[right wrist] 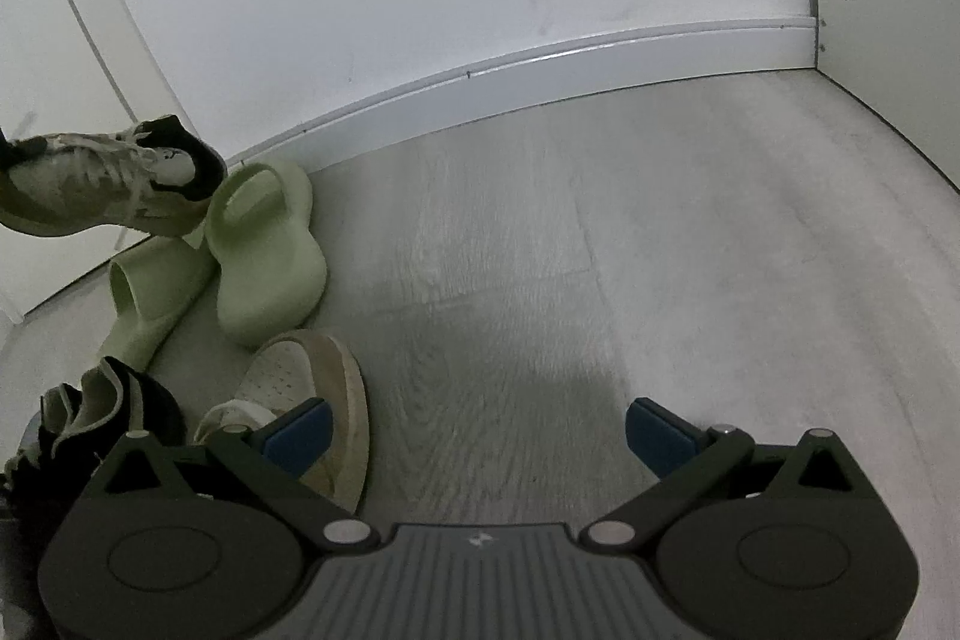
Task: Organize scattered shoes
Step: 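Lift the held beige sneaker off the floor with the left tool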
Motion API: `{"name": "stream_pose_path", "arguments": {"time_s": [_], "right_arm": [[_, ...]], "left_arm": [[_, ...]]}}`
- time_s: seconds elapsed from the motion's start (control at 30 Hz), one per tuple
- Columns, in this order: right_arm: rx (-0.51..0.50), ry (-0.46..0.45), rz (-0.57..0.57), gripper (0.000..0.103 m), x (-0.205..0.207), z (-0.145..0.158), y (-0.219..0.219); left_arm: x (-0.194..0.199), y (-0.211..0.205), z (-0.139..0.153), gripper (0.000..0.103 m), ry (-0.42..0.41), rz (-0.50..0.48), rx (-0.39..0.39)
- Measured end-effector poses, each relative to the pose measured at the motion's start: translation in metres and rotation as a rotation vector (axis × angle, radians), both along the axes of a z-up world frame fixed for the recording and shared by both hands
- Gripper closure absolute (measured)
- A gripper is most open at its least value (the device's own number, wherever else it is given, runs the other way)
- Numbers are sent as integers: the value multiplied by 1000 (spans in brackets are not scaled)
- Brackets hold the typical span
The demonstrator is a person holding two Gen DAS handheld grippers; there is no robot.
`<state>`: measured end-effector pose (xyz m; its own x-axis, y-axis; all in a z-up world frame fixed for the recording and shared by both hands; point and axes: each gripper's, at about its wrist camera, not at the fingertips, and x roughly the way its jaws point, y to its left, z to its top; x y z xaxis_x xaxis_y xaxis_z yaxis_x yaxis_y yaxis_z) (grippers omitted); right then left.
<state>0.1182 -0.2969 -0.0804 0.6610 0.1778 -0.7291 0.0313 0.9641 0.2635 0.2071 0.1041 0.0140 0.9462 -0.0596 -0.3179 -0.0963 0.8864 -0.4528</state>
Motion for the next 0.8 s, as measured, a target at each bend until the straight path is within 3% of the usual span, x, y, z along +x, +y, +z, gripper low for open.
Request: {"name": "stream_pose_path", "arguments": {"time_s": [0.33,0.53,0.67,0.8], "right_arm": [[15,-28,-29,0,-8,10,-10],[15,-40,-44,0,-13,13,-17],[15,-47,-45,0,-17,15,-19],[17,-46,-45,0,-22,16,-22]], "left_arm": [[-30,0,13,59,14,-92,-143],[-42,-32,14,60,24,-173,-90],[-42,-36,3,61,54,-183,-117],[-40,-35,2,61,56,-180,-97]]}}
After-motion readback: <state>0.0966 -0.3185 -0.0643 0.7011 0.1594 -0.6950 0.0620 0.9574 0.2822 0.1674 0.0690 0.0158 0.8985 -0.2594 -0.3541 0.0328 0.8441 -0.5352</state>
